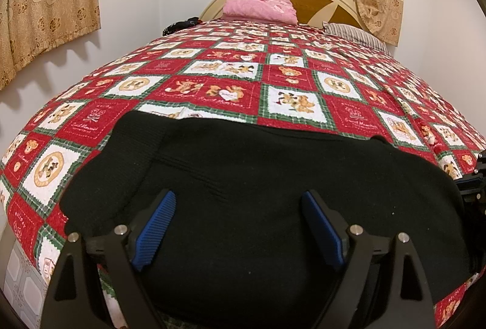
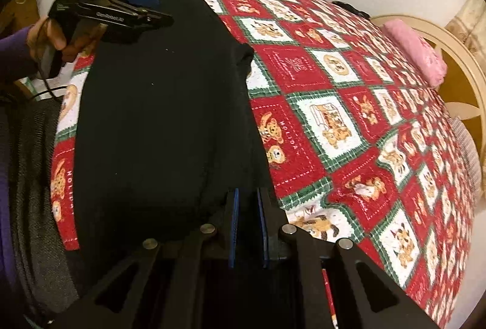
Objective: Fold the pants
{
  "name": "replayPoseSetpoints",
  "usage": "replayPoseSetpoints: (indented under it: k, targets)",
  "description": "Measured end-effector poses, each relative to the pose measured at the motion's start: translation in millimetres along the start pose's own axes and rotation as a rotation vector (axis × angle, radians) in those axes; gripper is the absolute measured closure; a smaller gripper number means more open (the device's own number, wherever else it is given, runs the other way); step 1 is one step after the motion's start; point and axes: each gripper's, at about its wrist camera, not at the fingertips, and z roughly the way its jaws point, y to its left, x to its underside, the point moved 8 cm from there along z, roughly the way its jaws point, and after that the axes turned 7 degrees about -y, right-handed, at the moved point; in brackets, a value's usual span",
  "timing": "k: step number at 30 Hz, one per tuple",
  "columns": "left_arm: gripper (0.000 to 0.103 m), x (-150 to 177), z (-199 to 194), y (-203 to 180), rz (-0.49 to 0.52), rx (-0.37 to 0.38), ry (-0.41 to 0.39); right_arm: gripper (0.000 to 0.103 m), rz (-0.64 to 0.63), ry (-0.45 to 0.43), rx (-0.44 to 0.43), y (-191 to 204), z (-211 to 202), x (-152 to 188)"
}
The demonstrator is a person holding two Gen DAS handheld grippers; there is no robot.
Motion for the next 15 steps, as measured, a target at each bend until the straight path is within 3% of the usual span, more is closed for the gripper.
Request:
replayPoseSetpoints:
  k: [3, 7, 15]
  targets:
    - [0.014, 0, 1, -1, 0.001, 0.0, 0.001, 0.091, 0.019, 0.006, -0.029, -1, 2, 1]
    - [0.014, 0, 0, 0, 0.001, 0.0, 0.0, 0.094, 0.151, 0.038, -0.084, -9, 4, 2]
    - [0.013, 0, 1, -1, 0.002, 0.002, -0.002, 0.098, 0.22, -0.005, 0.109, -16, -10, 1]
